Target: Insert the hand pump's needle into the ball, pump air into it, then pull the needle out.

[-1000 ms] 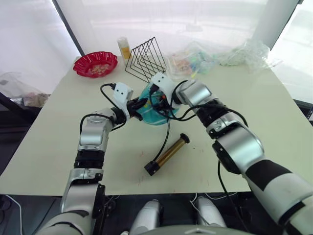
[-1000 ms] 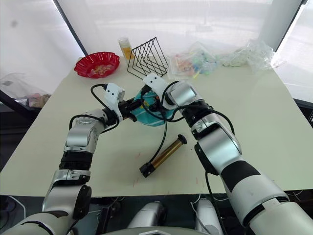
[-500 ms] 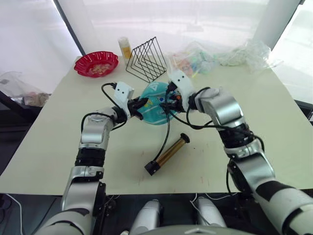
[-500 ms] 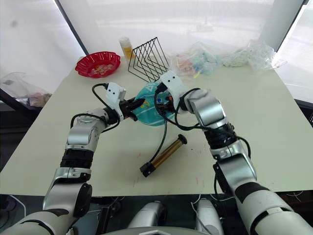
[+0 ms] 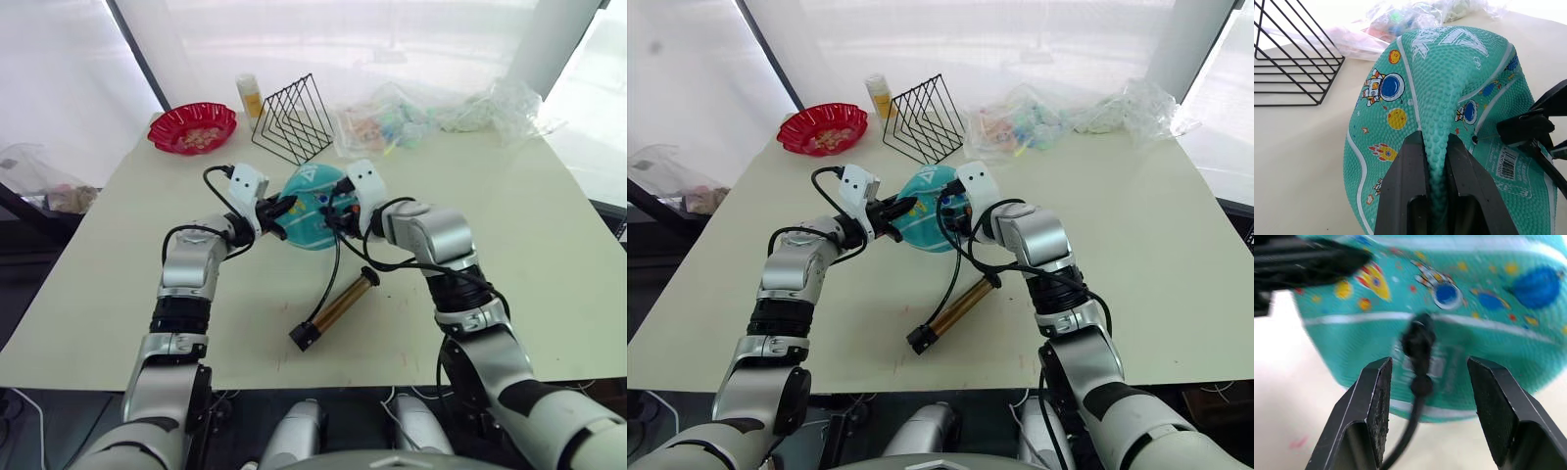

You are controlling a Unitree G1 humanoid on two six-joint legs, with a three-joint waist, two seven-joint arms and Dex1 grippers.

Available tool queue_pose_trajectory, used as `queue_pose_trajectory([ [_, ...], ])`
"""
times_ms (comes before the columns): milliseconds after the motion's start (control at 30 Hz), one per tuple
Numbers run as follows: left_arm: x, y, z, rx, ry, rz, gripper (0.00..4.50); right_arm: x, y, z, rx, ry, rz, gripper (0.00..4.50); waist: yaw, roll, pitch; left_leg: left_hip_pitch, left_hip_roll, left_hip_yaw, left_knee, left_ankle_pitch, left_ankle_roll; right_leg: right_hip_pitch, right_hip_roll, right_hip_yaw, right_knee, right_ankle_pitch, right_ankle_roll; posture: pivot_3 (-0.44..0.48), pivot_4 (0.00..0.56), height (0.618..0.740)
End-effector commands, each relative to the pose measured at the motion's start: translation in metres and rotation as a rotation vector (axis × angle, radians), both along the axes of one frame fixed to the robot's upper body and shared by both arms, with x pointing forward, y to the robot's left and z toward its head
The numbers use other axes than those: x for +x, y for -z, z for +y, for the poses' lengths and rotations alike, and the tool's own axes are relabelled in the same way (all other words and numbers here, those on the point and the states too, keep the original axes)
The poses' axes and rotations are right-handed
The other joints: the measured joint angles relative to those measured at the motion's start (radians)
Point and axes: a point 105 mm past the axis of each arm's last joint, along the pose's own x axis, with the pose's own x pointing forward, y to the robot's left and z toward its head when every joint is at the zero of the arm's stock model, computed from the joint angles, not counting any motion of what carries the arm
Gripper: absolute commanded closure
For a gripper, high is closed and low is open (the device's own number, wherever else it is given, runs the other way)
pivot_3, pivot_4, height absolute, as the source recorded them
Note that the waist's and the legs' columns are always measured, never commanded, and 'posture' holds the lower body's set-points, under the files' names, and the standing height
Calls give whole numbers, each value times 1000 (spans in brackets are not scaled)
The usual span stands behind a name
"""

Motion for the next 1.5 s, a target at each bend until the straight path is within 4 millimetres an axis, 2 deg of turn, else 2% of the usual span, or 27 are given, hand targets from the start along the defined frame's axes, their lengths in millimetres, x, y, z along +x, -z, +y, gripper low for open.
queue_pose_trajectory([
  [33,-5,19,-9,4,35,71,4500,5,-13,8,43,-4,-52,1991,0,0,0,0,0,0,0,0,0,0,0,0,0,0,0,0,150,740],
  [233,-5,19,-8,6,31,71,4500,11,-12,12,102,17,-43,1991,0,0,0,0,0,0,0,0,0,0,0,0,0,0,0,0,150,740],
  [433,-5,19,-9,8,35,72,4500,13,-19,14,137,14,-66,1991,-1,0,0,0,0,0,0,0,0,1,0,0,0,0,0,0,150,740],
  [767,-4,19,-10,8,36,74,4500,12,-20,16,147,-1,-65,1991,-1,0,0,0,0,0,0,0,0,1,0,0,0,0,0,0,150,740],
  [833,-5,20,-9,7,35,74,4500,12,-17,17,138,-3,-54,2518,-1,0,0,0,0,0,0,0,0,1,0,0,0,0,0,0,150,740],
  [1033,-4,20,-9,8,32,74,4500,9,-11,18,113,-15,-31,2518,-1,0,0,0,0,0,0,0,0,1,0,0,0,0,0,0,150,740],
  [1400,-4,20,-9,5,34,74,4500,11,-13,17,117,-7,-32,2518,-1,0,0,0,0,0,0,0,0,1,0,0,0,0,0,0,150,740],
  [1433,-4,20,-9,6,33,74,4500,11,-14,17,127,-5,-33,2936,-1,0,0,0,0,0,0,0,0,1,0,0,0,0,0,0,150,740],
  [1500,-4,20,-9,6,33,73,4500,11,-14,16,125,-6,-29,3359,-1,0,0,0,0,0,0,0,0,1,0,0,0,0,0,0,150,740],
])
